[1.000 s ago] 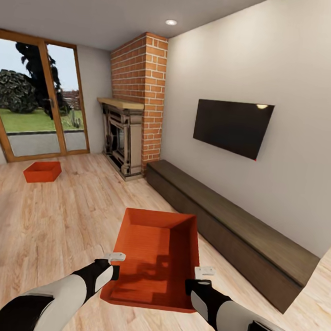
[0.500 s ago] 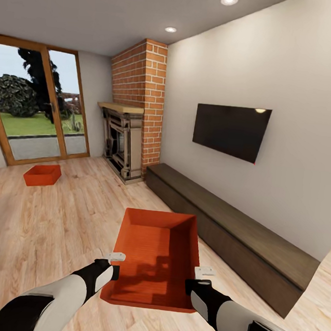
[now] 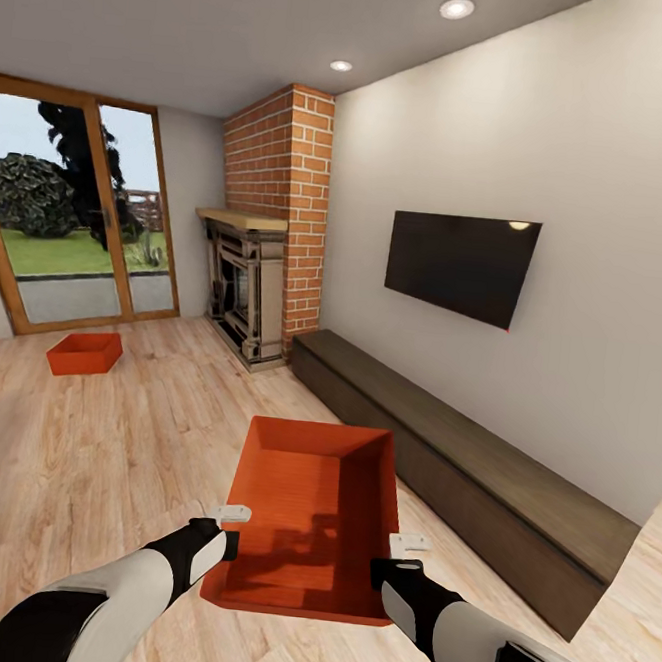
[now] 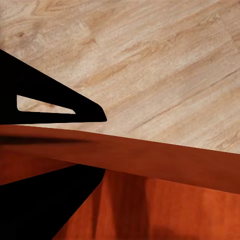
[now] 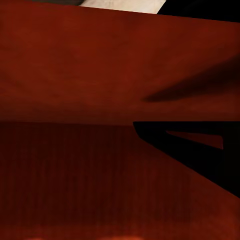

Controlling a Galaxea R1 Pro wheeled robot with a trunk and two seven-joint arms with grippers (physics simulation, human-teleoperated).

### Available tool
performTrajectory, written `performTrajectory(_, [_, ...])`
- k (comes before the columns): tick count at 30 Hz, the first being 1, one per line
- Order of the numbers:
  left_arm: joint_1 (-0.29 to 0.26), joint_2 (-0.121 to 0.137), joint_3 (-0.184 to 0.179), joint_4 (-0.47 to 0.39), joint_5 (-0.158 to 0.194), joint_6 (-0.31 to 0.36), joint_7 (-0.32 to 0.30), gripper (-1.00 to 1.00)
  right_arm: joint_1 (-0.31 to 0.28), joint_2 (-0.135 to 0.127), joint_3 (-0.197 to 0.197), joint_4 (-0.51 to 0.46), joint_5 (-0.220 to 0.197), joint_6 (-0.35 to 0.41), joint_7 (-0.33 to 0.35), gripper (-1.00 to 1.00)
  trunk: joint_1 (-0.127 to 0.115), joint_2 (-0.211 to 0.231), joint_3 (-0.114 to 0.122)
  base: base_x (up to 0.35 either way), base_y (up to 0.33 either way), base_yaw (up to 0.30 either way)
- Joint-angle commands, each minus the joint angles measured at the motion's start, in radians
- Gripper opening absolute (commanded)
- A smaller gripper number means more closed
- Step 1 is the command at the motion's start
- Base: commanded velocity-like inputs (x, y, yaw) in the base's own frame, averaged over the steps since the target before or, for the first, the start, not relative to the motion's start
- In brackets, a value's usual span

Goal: Move the two storage containers from the living room to the garage. In the garage, place one container on the floor and stack the other container on top of it (either order is fine).

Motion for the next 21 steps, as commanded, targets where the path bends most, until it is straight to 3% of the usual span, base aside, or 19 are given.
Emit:
performTrajectory(1, [0.0,0.003,-0.026,0.0,-0.003,0.007,0.008,-1.0,-0.001,-0.011,-0.01,0.0,0.015,0.006,-0.009,-1.0,0.0,-0.001,-0.002,0.0,0.0,0.0])
performTrajectory(21, [0.0,0.0,-0.026,0.0,-0.003,0.007,0.008,-1.0,-0.003,-0.011,-0.012,0.0,0.014,0.006,-0.01,-1.0,0.0,-0.001,-0.002,0.0,0.0,0.0])
